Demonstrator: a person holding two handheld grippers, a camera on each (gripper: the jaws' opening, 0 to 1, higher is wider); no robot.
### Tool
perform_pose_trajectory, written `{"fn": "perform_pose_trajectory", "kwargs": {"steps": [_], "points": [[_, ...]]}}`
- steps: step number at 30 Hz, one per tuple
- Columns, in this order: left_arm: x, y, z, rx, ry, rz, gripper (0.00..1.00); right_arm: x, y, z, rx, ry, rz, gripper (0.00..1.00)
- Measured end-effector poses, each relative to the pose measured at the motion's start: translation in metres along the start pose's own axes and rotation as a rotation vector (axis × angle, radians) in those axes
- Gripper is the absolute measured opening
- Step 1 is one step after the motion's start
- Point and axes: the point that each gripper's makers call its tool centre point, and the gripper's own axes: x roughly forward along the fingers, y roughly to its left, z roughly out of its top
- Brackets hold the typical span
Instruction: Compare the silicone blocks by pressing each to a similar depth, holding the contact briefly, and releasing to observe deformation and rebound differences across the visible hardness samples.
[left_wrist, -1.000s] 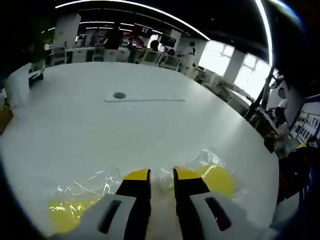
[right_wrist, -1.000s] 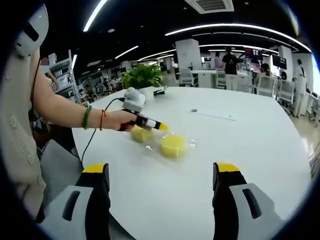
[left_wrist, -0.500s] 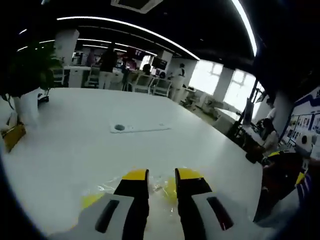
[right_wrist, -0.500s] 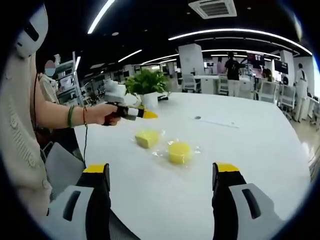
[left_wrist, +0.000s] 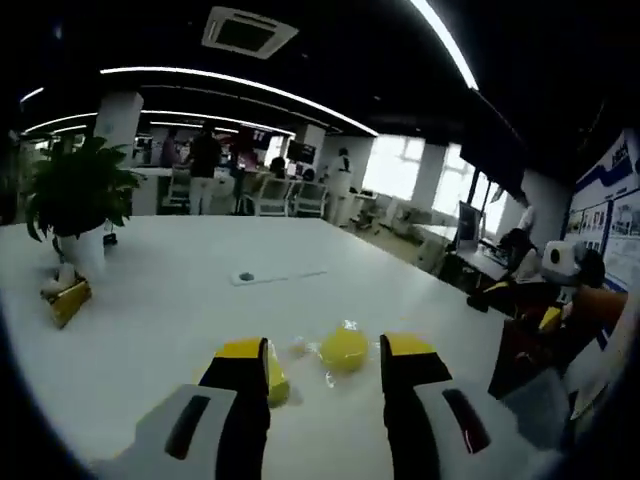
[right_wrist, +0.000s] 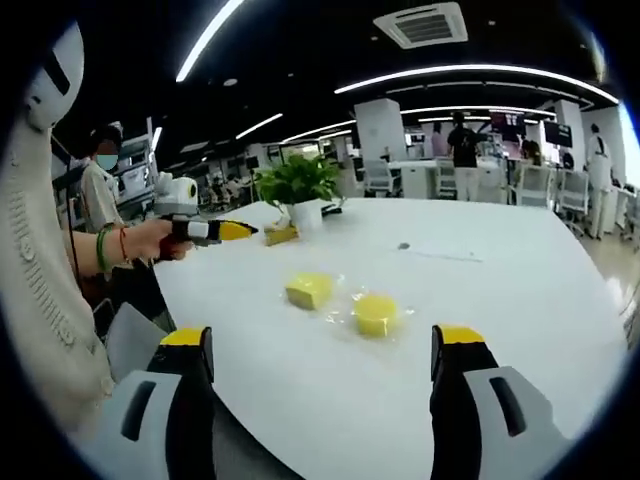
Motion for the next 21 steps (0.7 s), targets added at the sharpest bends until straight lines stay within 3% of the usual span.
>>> {"fn": "perform_pose_trajectory", "kwargs": {"steps": [2,5,10,14,19,21], "points": [[-0.012,-0.006,-0.010,0.025,0.019,-0.014,0.49,0.000,0.017,0.007,0.029,-0.061,0.046,0.85],[-0.026,-0.016,-0.020,0.011,0.022,-0.044,0.51,-0.001,0.025,0.005,0.026,-0.084,0.045,0.84],[-0.045,-0.026,-0.036,-0.035,0.027,-0.053,0.53,0.004,0.021,-0.013,0.041,-0.045,0.004,0.86],[-0.060,-0.028,-0.043,0.004,0.022,-0.027,0.61,-0.002,0.023,-0.015,0.063,-0.078,-0.006,0.88],[-0.082,-0.026,-0.051,-0.023,0.008,0.004,0.68,-0.009,0.020,-0.015,0.080,-0.110,-0.036,0.90],[-0.091,-0.020,-0.052,-0.048,-0.015,0.021,0.68,-0.009,0.016,-0.024,0.099,-0.070,-0.061,0.90]]}}
